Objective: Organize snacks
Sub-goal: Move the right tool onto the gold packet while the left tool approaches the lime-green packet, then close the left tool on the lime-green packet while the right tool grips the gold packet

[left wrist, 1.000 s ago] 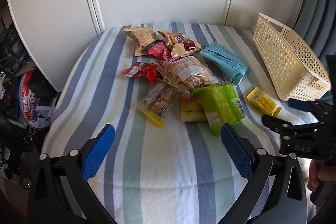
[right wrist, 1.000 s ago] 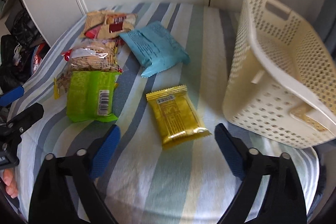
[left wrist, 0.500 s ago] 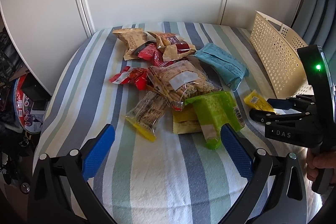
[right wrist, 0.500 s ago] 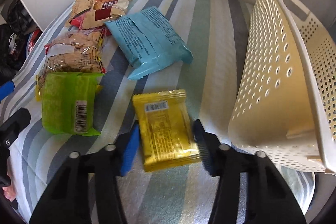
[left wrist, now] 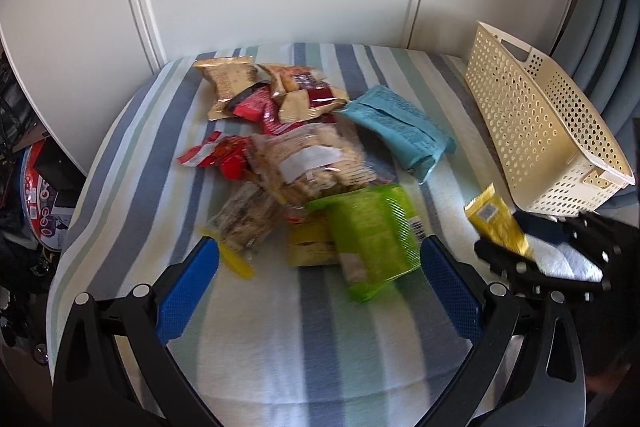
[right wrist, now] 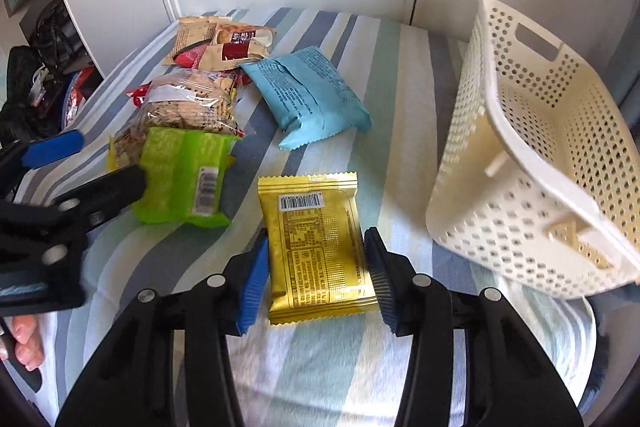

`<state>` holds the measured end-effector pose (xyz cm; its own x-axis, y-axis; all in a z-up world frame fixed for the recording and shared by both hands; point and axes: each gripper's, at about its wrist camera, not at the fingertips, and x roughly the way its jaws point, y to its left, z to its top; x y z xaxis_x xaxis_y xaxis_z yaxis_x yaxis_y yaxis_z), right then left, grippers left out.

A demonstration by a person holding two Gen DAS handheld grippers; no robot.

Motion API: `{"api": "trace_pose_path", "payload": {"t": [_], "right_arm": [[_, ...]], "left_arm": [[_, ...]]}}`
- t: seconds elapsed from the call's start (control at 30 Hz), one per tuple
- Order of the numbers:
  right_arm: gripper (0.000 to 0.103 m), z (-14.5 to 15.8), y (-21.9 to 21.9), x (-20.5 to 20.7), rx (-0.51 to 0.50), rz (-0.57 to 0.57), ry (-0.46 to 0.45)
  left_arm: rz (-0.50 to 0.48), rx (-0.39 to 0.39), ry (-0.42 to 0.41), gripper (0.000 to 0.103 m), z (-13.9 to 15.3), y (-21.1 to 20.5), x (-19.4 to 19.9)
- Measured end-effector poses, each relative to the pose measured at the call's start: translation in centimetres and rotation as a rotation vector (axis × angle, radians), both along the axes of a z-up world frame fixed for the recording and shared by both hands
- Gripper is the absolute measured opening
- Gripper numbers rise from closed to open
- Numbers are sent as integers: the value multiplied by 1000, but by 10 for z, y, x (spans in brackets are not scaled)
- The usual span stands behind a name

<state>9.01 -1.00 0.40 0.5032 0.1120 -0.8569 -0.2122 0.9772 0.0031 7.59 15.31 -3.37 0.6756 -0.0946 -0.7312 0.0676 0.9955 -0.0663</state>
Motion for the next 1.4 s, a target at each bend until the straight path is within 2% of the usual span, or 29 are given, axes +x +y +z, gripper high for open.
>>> {"api": "trace_pose_path", "payload": {"t": [0.2,0.53,0.6,0.67,0.83,0.97,1.13,1.4], "right_arm": [[47,2,-16,-19,-6,-18,-40],[47,2,-23,-19,12,-4,-64],[47,1,-24,-17,20,-4,-59],[47,0,-25,-16,25,-2,-54],[48,-3,-26,-10,36,-5,-35],[53,-6,-28,-2,48,-13,-7],[52,-13,-31,7,82,-11,29],[52,-13,-30,5,86,-27,20]], "left_arm": [[11,7,44,101,-8,-22,14],[41,69,84,101,-20,-47,33],[49,67,87,98,-20,-47,35],[51,63,95,77,-21,-46,37],[26,9,114,68,-26,-45,43],[20,4,104,67,-26,-44,40],[19,-61,70,66,-21,-31,28],[17,-53,37,64,-17,-26,18]]}}
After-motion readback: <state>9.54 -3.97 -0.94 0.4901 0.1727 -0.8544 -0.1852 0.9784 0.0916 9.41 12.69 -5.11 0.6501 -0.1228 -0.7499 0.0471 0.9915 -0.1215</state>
